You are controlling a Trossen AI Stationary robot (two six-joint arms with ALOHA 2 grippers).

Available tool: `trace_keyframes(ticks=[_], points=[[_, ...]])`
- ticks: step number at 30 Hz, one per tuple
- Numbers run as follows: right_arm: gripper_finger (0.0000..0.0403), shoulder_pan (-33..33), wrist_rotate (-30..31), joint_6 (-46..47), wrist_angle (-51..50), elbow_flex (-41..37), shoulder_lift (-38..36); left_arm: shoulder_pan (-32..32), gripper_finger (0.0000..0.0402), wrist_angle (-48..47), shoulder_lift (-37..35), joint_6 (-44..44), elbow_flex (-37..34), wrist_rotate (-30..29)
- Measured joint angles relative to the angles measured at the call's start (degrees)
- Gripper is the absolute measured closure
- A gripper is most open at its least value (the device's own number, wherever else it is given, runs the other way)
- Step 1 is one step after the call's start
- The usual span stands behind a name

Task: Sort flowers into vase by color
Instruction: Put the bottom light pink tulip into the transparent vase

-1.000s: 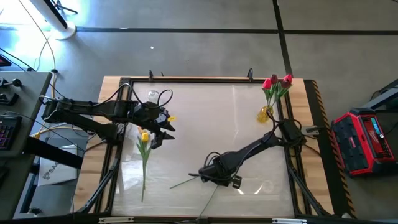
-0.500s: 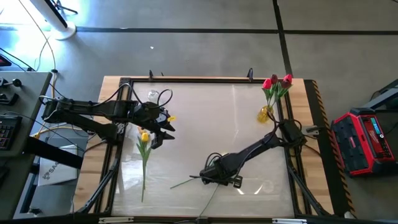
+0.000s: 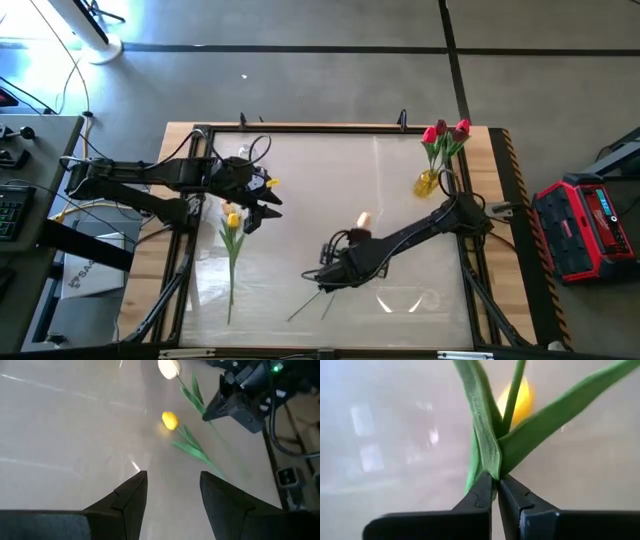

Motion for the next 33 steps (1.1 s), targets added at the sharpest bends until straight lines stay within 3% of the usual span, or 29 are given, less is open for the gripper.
trace_keyframes(ticks=[8, 12, 16, 22, 27, 33], points=[[0.0403, -4.0, 13.0, -14.3, -1.7, 3.5, 0.0, 3.8, 0.0229, 2.4, -0.3, -3.3, 1.9, 7.0], [0.0403, -5.7, 23.1, -31.5, 4.4, 5.0, 0.0, 6.6, 0.0229, 3.2, -3.9, -3.7, 2.1, 8.5], [0.0403, -8.8, 25.9, -45.8, 10.6, 5.9, -0.1, 10.1, 0.0229, 2.3, -10.6, -5.4, 2.2, 8.5], [0.0403, -13.6, 25.2, -64.8, 20.5, 7.6, -0.1, 13.3, 0.0229, 1.9, -20.0, -8.4, 2.2, 8.2], [0.0403, -17.8, 19.0, -80.9, 32.0, 9.2, -0.1, 13.6, 0.0229, -0.8, -24.4, -9.9, 2.2, 5.3], [0.0403, -21.3, 11.1, -92.5, 40.3, 12.3, -0.1, 13.6, 0.0229, -5.6, -28.6, -12.5, 2.2, 0.8]])
